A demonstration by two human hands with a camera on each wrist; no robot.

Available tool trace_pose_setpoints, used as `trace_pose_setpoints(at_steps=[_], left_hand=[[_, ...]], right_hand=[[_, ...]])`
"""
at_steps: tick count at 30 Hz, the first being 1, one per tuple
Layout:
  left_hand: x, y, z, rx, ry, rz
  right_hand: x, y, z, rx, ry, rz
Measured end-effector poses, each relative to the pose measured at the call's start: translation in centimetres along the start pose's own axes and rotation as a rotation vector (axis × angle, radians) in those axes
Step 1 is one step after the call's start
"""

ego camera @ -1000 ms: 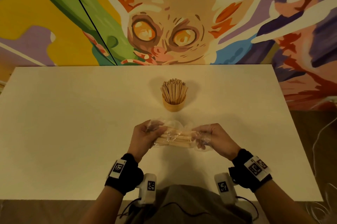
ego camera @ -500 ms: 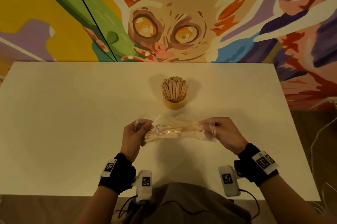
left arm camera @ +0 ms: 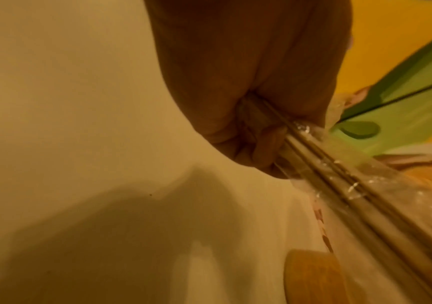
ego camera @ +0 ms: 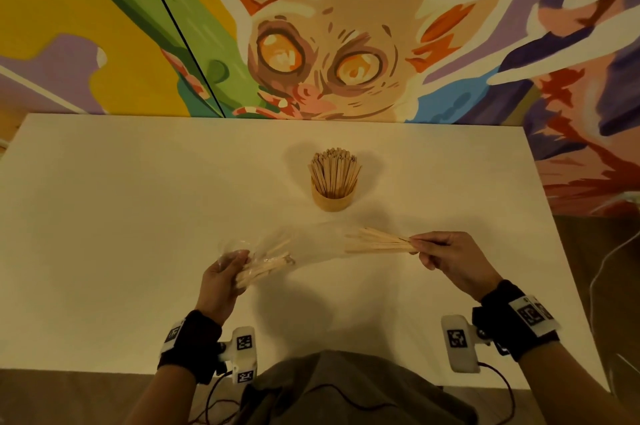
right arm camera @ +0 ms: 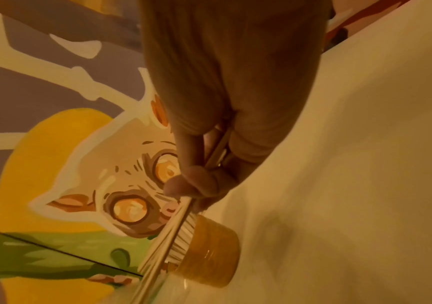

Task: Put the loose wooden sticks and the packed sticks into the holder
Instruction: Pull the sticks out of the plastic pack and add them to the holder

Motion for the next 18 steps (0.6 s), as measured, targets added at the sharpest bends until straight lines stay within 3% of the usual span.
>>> trace_pose_setpoints(at_steps=[4,7,13,18], left_hand=[[1.0,-1.9,-0.2,-0.065,-0.043,0.030],[1.7,-3.2,-0.5,-0.118,-0.007,-0.095],[2.4,-2.8,-0.5,-0.100,0.030,-0.261],[0.2,-3.9,-0.5,-0.298,0.209,-0.788]], right_hand=[[-0.8,-1.2,0.2,-0.052,0.015,-0.009],[-1.1,-2.0,0.5,-0.089,0.014,-0.007],[-1.7,-1.2,0.7,-0.097,0.029,-0.027],[-1.9,1.6,0.7,-0.028,0.045,-0.039]])
Point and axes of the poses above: each hand's wrist, its own z-axis away from the middle knuckle, its own y-axis out of the palm, x = y × z, the point moved 6 cm from there along -z, towards the middle knuckle, and after that the axes turned 2 degrees about y, right-handed, at the moved point
